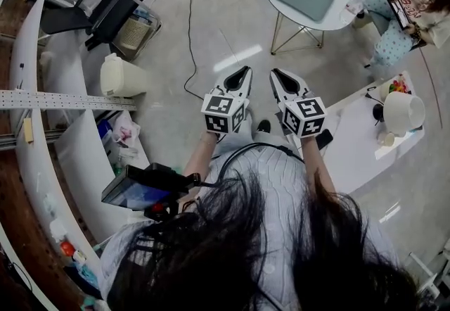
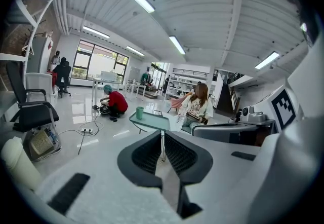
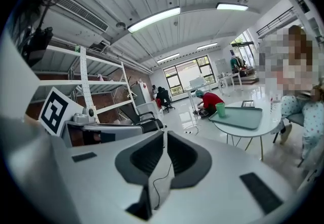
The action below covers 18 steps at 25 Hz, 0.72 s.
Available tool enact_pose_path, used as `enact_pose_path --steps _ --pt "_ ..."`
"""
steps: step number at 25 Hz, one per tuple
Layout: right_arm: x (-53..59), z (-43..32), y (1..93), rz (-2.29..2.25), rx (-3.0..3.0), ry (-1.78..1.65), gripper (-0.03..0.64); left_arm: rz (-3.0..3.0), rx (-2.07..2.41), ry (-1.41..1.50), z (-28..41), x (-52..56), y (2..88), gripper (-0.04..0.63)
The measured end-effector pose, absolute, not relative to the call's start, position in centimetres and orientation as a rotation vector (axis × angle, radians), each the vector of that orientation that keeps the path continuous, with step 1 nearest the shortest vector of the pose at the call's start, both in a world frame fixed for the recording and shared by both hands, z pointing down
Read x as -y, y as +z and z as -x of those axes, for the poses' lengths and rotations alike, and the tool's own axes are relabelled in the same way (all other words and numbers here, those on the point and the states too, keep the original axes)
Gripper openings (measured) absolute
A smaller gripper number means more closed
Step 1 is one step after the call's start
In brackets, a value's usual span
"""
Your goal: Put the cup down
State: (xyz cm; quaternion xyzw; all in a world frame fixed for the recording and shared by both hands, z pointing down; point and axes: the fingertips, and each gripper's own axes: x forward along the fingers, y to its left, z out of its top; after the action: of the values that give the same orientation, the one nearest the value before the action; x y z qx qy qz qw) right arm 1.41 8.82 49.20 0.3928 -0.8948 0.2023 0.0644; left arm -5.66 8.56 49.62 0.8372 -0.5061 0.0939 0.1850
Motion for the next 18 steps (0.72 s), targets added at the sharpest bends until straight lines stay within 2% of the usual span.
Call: enact_pose_path --steps 18 --pt "-9.15 -1.03 49.12 -1.165 2.717 0.615 0.049 -2.365 1.445 0.277 6.17 -8.91 49.44 0.028"
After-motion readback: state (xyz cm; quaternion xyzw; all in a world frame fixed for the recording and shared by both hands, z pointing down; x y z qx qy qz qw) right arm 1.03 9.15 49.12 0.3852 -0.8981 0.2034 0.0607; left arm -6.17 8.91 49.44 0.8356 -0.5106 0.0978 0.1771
